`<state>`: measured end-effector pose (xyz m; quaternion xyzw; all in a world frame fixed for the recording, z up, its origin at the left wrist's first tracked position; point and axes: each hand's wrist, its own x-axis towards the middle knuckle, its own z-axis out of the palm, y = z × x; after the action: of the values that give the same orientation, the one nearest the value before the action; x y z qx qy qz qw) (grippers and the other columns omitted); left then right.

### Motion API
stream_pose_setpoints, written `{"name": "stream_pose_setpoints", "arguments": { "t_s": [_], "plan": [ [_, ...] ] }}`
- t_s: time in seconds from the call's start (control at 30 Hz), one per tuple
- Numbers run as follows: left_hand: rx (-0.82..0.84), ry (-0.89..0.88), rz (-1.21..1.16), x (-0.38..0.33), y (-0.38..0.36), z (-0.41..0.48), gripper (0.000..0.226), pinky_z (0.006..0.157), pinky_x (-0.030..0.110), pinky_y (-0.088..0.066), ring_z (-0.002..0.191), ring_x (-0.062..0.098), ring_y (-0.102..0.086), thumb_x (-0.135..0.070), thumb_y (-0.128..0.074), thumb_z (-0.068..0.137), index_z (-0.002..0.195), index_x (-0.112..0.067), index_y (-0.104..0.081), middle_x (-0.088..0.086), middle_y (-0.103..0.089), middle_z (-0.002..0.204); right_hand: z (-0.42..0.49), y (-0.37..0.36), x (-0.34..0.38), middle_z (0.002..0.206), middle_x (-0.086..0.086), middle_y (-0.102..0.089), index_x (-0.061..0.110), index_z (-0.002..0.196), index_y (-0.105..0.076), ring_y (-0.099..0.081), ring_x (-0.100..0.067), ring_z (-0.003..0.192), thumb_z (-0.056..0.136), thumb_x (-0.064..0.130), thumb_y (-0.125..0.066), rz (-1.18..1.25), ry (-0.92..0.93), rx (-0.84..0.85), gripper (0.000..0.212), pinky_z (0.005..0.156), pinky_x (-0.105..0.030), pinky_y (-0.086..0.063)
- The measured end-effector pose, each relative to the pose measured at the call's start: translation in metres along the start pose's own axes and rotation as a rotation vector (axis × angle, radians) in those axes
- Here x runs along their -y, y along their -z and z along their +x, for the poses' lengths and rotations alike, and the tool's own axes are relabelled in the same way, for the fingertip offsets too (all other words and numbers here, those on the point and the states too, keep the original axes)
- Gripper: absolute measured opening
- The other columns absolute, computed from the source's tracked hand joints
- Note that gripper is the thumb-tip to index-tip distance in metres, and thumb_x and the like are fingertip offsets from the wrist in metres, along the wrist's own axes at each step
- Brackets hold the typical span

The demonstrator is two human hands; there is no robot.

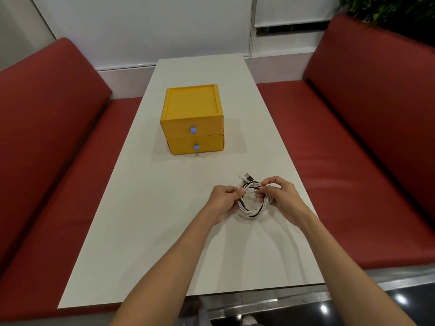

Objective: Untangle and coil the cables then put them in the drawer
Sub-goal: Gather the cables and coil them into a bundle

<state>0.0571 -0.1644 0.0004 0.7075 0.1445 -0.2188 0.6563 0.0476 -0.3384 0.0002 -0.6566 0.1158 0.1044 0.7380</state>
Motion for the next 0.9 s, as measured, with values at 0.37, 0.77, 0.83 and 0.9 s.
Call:
{"name": "stream_pose_setpoints", "arguments": {
  "t_s": [0.37, 0.77, 0.83, 0.9],
  "plan": [
    [-0.182, -0.011, 0.186, 0.008, -0.013, 0.012, 0.023, 0.068, 0.034, -0.056, 0.051, 0.021, -0.054, -0.011, -0.084, 0.07, 0.065, -0.008, -0.062, 0.011, -0.062, 0.062, 0.018, 0.021, -0.01, 0.092, -0.008, -0.07, 0.007, 0.102, -0.069, -0.063, -0.018, 0.087, 0.085, 0.009, -0.068, -0.577, 0.055, -0.05, 0.018, 0.084, -0.031, -0.048],
    [-0.148, -0.188, 0.295, 0.016, -0.014, 0.017, 0.022, 0.055, 0.012, -0.045, 0.055, 0.01, -0.051, -0.007, -0.075, 0.08, 0.102, -0.002, -0.072, 0.004, -0.06, 0.072, 0.013, 0.019, -0.011, 0.062, 0.005, -0.052, 0.006, 0.097, -0.069, -0.046, -0.008, 0.059, 0.076, 0.006, -0.075, -0.67, 0.042, -0.109, 0.021, 0.055, -0.02, -0.034],
    [-0.143, -0.19, 0.303, 0.015, -0.013, 0.018, 0.022, 0.053, 0.013, -0.042, 0.054, 0.01, -0.049, -0.007, -0.075, 0.08, 0.101, 0.0, -0.072, 0.003, -0.058, 0.069, 0.012, 0.02, -0.011, 0.063, 0.004, -0.053, 0.008, 0.096, -0.069, -0.048, -0.008, 0.06, 0.077, 0.008, -0.074, -0.678, 0.046, -0.093, 0.02, 0.056, -0.02, -0.034],
    [-0.136, -0.198, 0.325, 0.014, -0.013, 0.018, 0.024, 0.063, 0.021, -0.044, 0.058, 0.013, -0.05, -0.009, -0.074, 0.081, 0.103, 0.001, -0.072, 0.007, -0.061, 0.07, 0.012, 0.022, -0.009, 0.065, 0.005, -0.057, 0.012, 0.095, -0.069, -0.05, -0.007, 0.062, 0.081, 0.013, -0.072, -0.682, 0.037, -0.07, 0.014, 0.057, -0.02, -0.035]
  ]
}}
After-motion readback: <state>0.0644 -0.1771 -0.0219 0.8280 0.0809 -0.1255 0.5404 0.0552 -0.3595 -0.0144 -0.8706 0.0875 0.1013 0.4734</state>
